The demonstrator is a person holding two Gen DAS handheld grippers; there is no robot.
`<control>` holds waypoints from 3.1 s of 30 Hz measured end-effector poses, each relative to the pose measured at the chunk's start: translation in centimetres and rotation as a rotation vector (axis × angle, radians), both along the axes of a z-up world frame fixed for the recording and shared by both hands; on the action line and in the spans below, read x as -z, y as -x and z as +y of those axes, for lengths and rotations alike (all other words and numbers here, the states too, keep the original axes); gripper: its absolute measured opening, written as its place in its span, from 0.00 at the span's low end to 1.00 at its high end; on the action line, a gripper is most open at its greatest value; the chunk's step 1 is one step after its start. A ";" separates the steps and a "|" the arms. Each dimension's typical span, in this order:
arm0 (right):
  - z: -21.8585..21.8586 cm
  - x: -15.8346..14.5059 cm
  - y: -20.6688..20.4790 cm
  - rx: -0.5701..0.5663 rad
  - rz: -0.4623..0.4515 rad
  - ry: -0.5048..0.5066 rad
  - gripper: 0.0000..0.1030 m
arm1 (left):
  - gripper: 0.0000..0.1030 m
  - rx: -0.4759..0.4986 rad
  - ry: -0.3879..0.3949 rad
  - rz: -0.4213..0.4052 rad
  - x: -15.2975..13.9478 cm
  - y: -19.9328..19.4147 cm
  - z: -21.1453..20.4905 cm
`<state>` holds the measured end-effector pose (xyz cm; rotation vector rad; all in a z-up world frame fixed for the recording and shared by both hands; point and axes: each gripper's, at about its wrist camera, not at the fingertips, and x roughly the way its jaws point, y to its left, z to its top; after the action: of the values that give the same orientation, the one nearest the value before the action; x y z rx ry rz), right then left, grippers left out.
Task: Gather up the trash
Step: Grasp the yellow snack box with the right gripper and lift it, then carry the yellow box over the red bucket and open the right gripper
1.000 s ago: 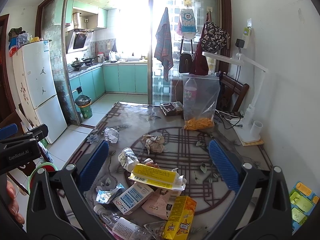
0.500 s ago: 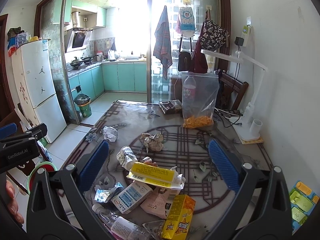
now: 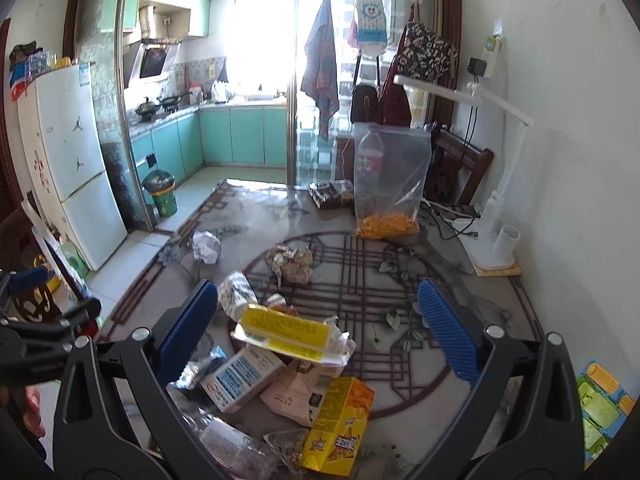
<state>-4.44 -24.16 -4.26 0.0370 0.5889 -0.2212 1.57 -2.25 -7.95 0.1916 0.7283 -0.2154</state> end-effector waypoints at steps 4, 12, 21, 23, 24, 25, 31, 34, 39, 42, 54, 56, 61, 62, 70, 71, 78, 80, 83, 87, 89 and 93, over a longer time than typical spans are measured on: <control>-0.9 2.6 0.3 -0.022 0.093 -0.016 0.96 | 0.92 0.072 -0.013 0.188 6.7 -1.4 -0.4; -2.4 6.3 1.3 -0.042 0.212 -0.095 0.92 | 0.73 0.254 -0.180 0.320 14.1 -3.9 -5.0; -2.8 8.7 -0.7 -0.149 0.310 -0.113 0.72 | 0.03 0.261 -0.112 0.384 14.9 -5.5 -4.6; -2.7 9.1 -2.5 -0.218 0.333 -0.088 0.72 | 0.02 0.250 -0.084 0.347 13.4 -5.1 -3.8; -2.6 9.4 -3.4 -0.253 0.344 -0.072 0.72 | 0.02 0.243 -0.072 0.331 12.6 -4.8 -3.5; -2.6 9.7 -4.5 -0.291 0.361 -0.052 0.72 | 0.02 0.234 -0.057 0.313 11.8 -4.3 -3.1; -1.6 12.4 -10.4 -0.476 0.486 0.066 0.80 | 0.03 0.171 0.039 0.234 7.1 -2.0 -0.3; -0.8 13.9 -12.1 -0.551 0.545 0.118 0.80 | 0.03 0.124 0.066 0.212 6.0 -2.0 1.4; -0.5 15.7 -13.4 -0.578 0.602 0.144 0.62 | 0.03 0.073 0.073 0.189 4.7 -1.9 2.6; -1.0 15.5 -13.5 -0.568 0.587 0.097 0.51 | 0.03 0.055 0.079 0.186 4.4 -1.7 3.7; -1.7 8.3 -10.0 -0.411 0.361 -0.059 0.38 | 0.03 0.085 0.142 0.168 3.4 -2.9 6.1; -1.0 6.7 -9.1 -0.380 0.314 -0.096 0.38 | 0.03 0.098 0.148 0.165 3.3 -3.2 7.0; 2.9 4.5 -8.0 -0.312 0.245 -0.172 0.38 | 0.03 0.115 0.173 0.181 3.3 -5.0 11.1; 3.9 4.3 -8.0 -0.309 0.240 -0.188 0.38 | 0.03 0.114 0.175 0.185 3.4 -5.3 12.2; 14.7 6.1 -10.3 -0.339 0.271 -0.289 0.38 | 0.03 0.065 0.164 0.221 4.7 -8.0 21.1; 16.0 6.7 -10.7 -0.353 0.281 -0.305 0.38 | 0.03 0.051 0.164 0.230 5.0 -8.4 22.5; 27.1 10.6 -13.6 -0.489 0.401 -0.358 0.38 | 0.03 0.003 0.132 0.309 8.5 -9.8 28.8; 30.0 11.9 -14.4 -0.524 0.442 -0.359 0.39 | 0.03 -0.008 0.128 0.339 9.7 -10.0 30.1; 33.3 13.7 -15.1 -0.557 0.500 -0.358 0.39 | 0.03 -0.029 0.123 0.381 11.3 -9.9 31.8; 36.5 15.3 -15.9 -0.594 0.562 -0.330 0.39 | 0.03 -0.052 0.124 0.415 12.7 -9.7 33.5; 37.4 15.8 -16.2 -0.606 0.578 -0.320 0.40 | 0.05 -0.056 0.127 0.423 13.1 -9.6 34.0; 38.1 15.9 -16.9 -0.609 0.580 -0.304 0.47 | 0.48 -0.073 0.115 0.411 13.2 -9.6 34.6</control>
<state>12.49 13.93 -20.21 0.0863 1.1753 0.4690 11.19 32.35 -21.15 0.0089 1.1258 -0.2293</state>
